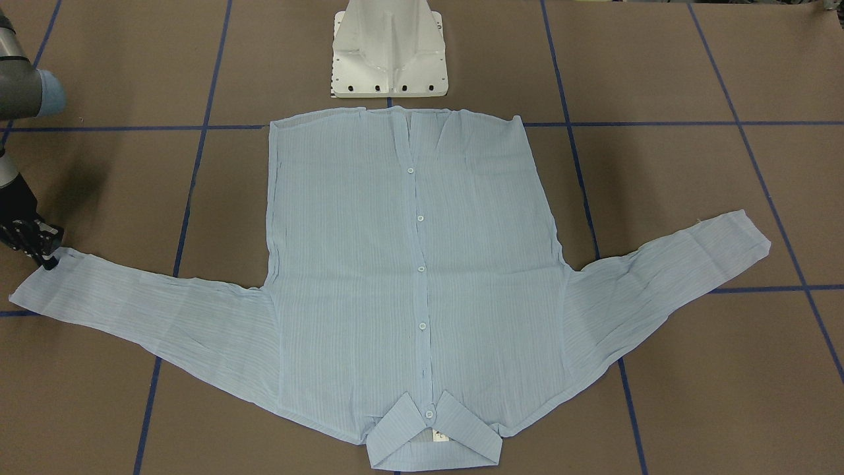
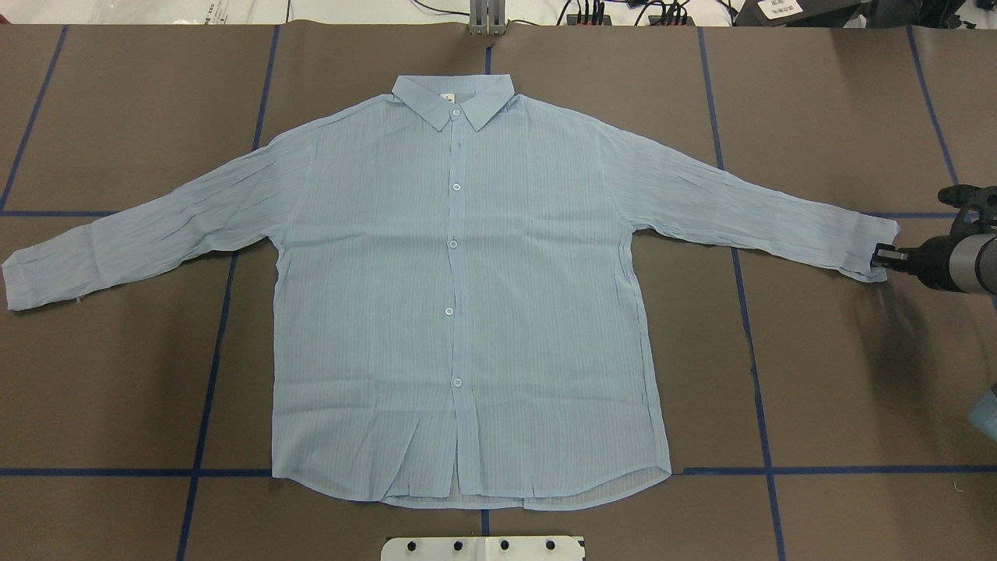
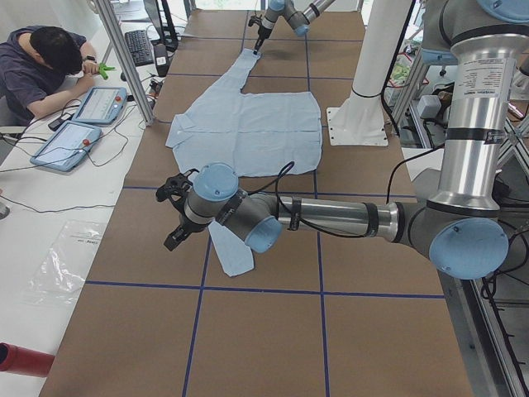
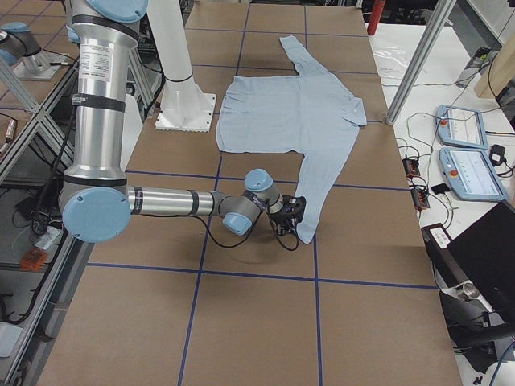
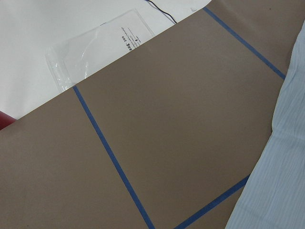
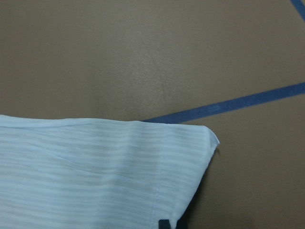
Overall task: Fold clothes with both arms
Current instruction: 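Lower the right gripper to the cuff of the nearby sleeve and grasp it, then lift the sleeve with the right gripper and carry it across the shirt front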
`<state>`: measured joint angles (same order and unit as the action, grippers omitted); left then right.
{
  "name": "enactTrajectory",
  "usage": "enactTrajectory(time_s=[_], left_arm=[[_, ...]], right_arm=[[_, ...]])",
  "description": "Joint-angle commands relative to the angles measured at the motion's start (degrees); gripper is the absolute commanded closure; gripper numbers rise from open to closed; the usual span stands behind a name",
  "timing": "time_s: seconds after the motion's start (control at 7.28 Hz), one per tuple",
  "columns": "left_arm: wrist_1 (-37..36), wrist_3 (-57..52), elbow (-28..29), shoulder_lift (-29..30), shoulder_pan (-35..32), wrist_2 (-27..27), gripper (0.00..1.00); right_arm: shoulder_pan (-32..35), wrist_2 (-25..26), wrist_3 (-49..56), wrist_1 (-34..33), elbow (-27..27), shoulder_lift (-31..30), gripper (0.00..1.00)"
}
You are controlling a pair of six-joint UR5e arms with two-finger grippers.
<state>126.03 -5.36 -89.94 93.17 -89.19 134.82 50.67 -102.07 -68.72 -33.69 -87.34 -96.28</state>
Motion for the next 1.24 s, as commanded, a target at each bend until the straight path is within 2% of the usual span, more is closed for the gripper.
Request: enactTrajectory(time_s=[0.0,0.27,0.55,0.69,0.96,1.1], left_arm=[[0.0,0.0,0.0,0.0,0.0,0.0,0.00],[-0.1,0.1,0.0,0.0,0.0,0.0,0.00],[-0.1,0.1,0.1,0.0,0.0,0.0,0.00],[-0.1,0.1,0.2,0.0,0.1,0.0,0.00],[-0.1,0.1,0.2,0.0,0.1,-0.1,0.00],[-0.1,0.1,0.2,0.0,0.0,-0.1,0.00]], right_arm=[[1.3,1.2,0.6,0.0,-6.5,0.2,1.00],[1.6,2.7,0.4,0.0,-13.5,3.3,1.00],[0.2,3.6,0.0,-0.2,-11.5,15.0,1.00],[-3.4,7.7,-0.1,-0.6,-8.8,21.9,1.00],[-12.4,21.8,0.0,-0.8,1.7,35.8,1.00],[-14.4,24.3,0.1,-0.8,6.4,41.1,1.00]])
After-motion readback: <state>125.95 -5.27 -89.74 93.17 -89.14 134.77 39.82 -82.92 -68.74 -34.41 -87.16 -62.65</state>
